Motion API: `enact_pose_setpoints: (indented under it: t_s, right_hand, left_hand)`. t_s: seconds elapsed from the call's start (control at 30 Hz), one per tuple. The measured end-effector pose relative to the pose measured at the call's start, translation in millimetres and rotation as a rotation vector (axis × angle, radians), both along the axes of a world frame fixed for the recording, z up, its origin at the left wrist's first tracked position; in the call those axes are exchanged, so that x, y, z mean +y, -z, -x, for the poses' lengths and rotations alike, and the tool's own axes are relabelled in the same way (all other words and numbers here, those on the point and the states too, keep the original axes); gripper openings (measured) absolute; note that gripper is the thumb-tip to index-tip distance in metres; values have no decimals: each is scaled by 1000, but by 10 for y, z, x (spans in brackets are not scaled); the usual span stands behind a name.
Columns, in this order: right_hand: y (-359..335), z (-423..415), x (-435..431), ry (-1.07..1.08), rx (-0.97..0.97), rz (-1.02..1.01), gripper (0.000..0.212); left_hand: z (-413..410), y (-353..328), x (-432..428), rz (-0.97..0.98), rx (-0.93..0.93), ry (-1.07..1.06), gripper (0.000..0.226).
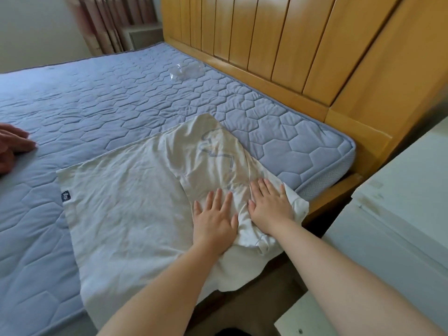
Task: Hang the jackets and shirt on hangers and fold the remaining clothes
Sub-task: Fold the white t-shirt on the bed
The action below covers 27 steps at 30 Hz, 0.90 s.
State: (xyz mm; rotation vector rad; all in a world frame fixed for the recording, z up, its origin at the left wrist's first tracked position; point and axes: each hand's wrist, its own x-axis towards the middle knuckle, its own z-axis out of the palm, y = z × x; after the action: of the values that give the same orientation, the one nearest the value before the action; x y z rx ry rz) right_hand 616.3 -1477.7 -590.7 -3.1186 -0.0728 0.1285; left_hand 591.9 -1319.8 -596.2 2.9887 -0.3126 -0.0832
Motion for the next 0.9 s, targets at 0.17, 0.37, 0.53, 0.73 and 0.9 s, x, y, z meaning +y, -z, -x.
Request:
enact_pose_setpoints:
  t_s: [0.17,0.37,0.53,0.73,0.9]
  right_hand:
    - [86,-60,-59,-2,-92,-16,82]
    - [-94,-111,-110,-11,-27,-78,62]
    - [-432,-31,-370,369,-100,-186,58]
    - [-770,-46,-385,524,294,-383,60]
    - [-1226,-146,-95,385,336,-627,45]
  left_hand:
    - [-60,72,-63,30,-50,-19,61]
    - [-124,70,-47,98,-26,6,62]
    - [-120,24,7,77,75,69,63]
    - [-257,-241,250,207,357,201,62]
    - [-221,-526,500,917,599,-126,35]
